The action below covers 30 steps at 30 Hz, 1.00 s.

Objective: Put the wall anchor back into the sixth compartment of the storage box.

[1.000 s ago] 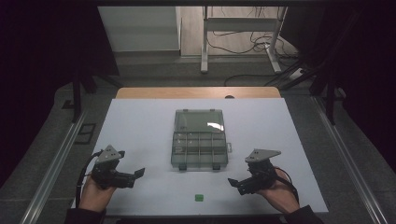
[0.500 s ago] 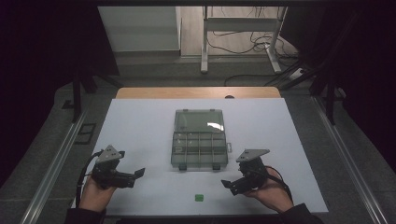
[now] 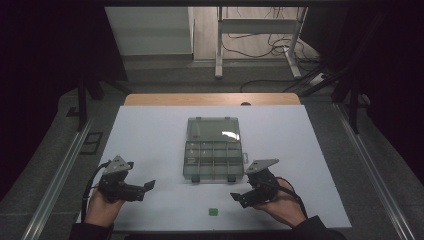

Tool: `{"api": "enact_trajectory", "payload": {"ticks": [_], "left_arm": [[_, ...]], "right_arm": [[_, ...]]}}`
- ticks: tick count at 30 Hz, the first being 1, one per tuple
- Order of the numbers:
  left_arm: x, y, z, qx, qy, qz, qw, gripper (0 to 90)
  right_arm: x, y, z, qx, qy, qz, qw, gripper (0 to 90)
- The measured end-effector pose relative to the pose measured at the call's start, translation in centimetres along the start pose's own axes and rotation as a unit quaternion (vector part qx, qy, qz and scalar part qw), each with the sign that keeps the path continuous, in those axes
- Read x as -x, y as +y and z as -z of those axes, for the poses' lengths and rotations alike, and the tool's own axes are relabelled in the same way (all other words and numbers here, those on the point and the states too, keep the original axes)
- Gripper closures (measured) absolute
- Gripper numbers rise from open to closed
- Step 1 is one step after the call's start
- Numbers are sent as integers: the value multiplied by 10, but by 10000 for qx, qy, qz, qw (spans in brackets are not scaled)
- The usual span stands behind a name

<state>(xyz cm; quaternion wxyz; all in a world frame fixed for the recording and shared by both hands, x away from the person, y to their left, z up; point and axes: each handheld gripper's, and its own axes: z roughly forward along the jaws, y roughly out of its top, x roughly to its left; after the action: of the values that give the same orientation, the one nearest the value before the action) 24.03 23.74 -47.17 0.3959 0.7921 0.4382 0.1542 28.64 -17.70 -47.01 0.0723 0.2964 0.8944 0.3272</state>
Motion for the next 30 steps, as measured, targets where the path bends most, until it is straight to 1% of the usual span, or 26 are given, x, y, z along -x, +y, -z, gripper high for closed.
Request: {"api": "enact_trajectory", "payload": {"ticks": [3, 7, 12, 16, 20, 24, 30], "left_arm": [[1, 0, -1, -30, -5, -23, 10000, 0], [1, 0, -1, -51, -5, -40, 10000, 0], [1, 0, -1, -73, -4, -54, 10000, 0], [1, 0, -1, -99, -5, -85, 9999, 0], [1, 0, -1, -104, -2, -85, 9999, 0], [1, 0, -1, -111, -1, -89, 9999, 0], [1, 0, -2, -128, 5, -89, 9999, 0]], "right_arm": [[0, 1, -3, -1, 97, -38, 9999, 178], [-1, 3, -7, -33, 153, -2, 9999, 251], [-4, 6, -12, -115, 289, 97, 9995, 343], [-8, 7, -18, -222, 360, 236, 9988, 393], [-12, 8, -24, -333, 441, 387, 9977, 455], [-15, 9, -29, -417, 575, 498, 9962, 536], [-21, 12, -39, -567, 912, 513, 9929, 644]]}}
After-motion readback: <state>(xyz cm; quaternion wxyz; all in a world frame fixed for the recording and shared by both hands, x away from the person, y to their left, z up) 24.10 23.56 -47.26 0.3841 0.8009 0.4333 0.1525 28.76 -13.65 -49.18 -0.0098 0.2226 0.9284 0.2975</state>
